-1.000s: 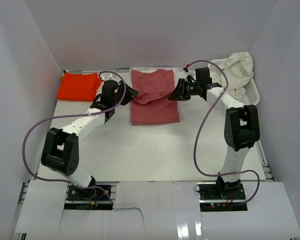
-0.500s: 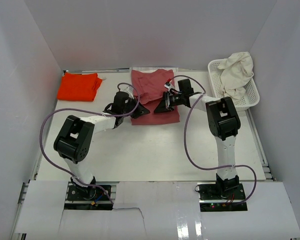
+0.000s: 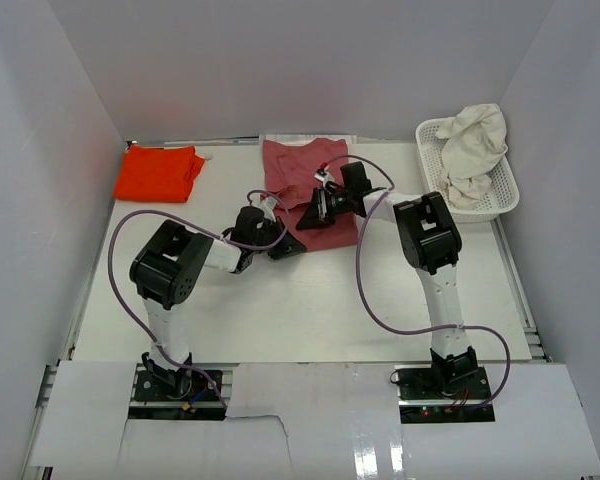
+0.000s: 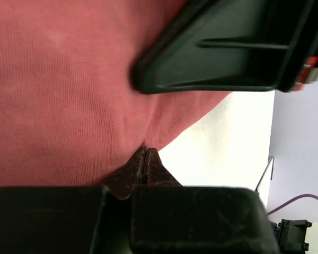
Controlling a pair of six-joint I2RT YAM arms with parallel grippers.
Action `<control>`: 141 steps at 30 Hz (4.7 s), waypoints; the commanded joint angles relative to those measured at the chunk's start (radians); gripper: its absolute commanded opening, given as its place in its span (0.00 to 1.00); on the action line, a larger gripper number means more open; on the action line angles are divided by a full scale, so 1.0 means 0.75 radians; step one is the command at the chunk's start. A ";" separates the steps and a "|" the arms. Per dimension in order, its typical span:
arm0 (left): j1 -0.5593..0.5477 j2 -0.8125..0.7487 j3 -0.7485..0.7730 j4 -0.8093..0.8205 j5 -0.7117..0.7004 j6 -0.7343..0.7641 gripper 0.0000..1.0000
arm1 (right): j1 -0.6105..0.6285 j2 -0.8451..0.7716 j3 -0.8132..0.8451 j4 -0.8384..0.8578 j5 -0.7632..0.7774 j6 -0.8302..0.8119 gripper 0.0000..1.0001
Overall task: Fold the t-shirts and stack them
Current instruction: Fold the folded rectangular tshirt in 1/3 of the way, then grab one side of the 2/3 rectangular tshirt with both arms
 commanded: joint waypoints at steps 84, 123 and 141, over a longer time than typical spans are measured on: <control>-0.022 0.010 -0.015 -0.036 -0.092 0.062 0.00 | 0.095 0.274 0.623 0.049 0.599 -0.436 0.08; -0.020 -0.278 0.207 -0.357 -0.442 0.315 0.52 | 0.050 -0.346 0.206 -0.189 0.924 -0.524 0.41; -0.067 0.086 0.692 -0.740 -0.865 0.477 0.09 | 0.066 -0.438 -0.091 -0.626 1.194 -0.421 0.08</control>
